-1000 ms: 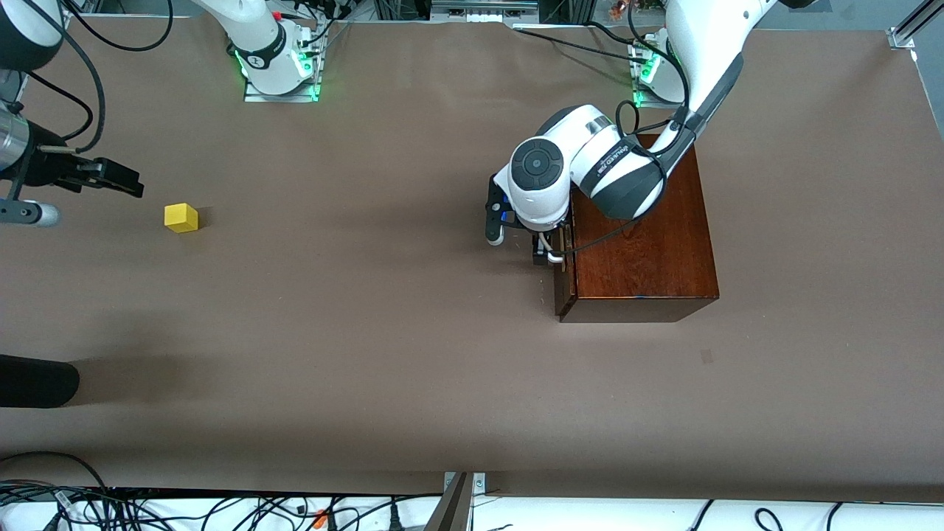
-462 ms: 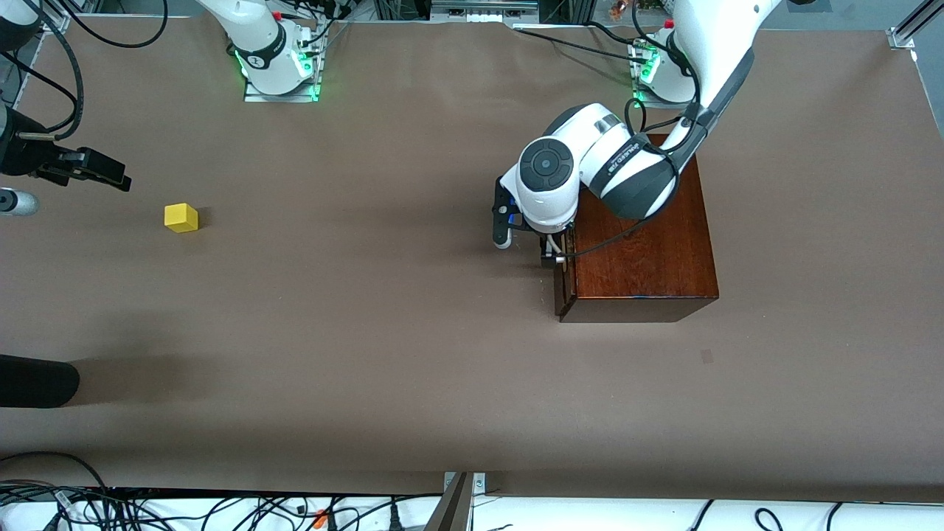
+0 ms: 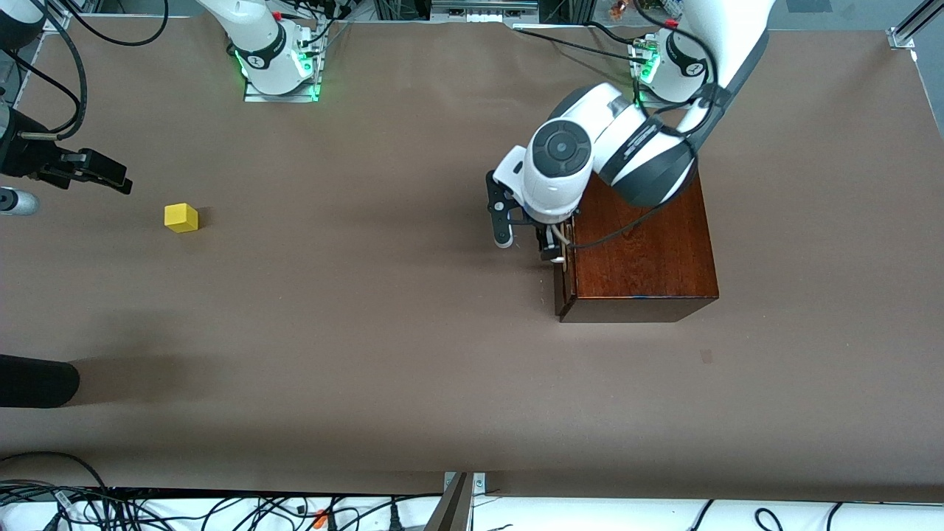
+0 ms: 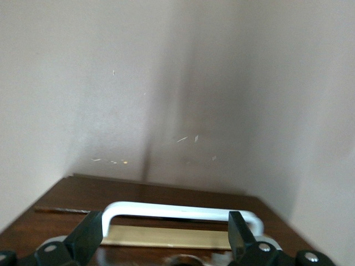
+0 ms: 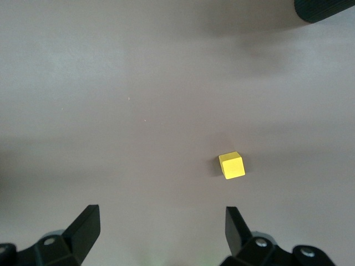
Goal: Open drawer, take yellow block, close drawer
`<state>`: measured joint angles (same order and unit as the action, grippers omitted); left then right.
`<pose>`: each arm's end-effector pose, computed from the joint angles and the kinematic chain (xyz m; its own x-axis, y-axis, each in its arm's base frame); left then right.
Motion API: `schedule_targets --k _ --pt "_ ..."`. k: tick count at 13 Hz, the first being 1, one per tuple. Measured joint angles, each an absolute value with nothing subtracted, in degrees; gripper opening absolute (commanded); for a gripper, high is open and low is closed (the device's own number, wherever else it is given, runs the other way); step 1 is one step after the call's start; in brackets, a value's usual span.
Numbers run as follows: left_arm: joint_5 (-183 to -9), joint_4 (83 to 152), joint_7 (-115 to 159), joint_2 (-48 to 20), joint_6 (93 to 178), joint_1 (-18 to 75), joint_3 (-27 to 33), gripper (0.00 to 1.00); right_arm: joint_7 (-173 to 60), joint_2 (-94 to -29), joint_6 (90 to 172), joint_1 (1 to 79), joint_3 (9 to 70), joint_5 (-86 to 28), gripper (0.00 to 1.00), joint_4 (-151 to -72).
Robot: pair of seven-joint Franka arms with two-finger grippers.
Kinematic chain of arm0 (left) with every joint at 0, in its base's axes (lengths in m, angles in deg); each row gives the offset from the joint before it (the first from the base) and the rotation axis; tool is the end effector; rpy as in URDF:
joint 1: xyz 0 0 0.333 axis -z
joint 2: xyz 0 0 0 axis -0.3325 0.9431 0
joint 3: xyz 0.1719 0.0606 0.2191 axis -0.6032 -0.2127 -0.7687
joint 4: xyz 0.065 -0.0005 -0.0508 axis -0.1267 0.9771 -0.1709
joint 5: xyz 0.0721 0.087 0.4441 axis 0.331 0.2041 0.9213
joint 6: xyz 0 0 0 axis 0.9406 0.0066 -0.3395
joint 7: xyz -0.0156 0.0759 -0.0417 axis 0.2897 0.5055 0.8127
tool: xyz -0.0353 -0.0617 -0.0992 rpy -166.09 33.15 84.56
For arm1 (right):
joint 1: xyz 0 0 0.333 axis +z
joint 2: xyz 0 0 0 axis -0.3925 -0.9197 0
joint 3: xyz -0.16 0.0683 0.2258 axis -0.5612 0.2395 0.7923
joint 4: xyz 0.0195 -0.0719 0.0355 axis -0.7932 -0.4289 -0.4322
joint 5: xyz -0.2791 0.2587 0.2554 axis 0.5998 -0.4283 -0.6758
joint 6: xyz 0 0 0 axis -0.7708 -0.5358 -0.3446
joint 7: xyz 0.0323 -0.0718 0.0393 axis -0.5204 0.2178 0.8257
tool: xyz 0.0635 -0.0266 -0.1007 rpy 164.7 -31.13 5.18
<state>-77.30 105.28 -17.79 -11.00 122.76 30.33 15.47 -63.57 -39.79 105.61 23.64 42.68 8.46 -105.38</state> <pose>0.5661 -0.4350 0.3232 0.2387 -0.9693 -0.0597 -0.9573 -0.2452 0.1533 0.6270 -0.0214 0.5318 0.9942 -0.0736 -0.0791 -0.0728 -0.9973 0.0124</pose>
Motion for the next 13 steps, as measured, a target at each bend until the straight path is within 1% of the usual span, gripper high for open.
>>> schedule_targets --k 3,5,9,12,13 --pt "-78.2 104.5 -6.7 -14.7 116.1 29.7 15.4 1.0 -63.6 -39.7 105.6 23.6 42.8 8.5 1.0 -105.3" --pt "-78.2 104.2 -0.9 -18.1 112.5 26.7 15.3 1.0 -63.6 -39.6 105.1 23.6 42.8 8.5 1.0 -105.3" --pt "-79.5 104.1 0.5 -23.7 109.6 16.2 15.2 1.0 -63.5 -39.5 104.0 23.5 42.8 8.5 1.0 -105.3" --pt "-79.8 102.1 0.8 -25.6 107.4 12.5 14.5 1.0 -63.5 -39.5 104.0 23.5 42.8 8.5 1.0 -105.2" --pt "-80.7 101.6 1.2 -26.5 106.9 12.5 12.7 1.0 -63.5 -39.5 104.0 23.4 42.8 8.5 1.0 -105.2"
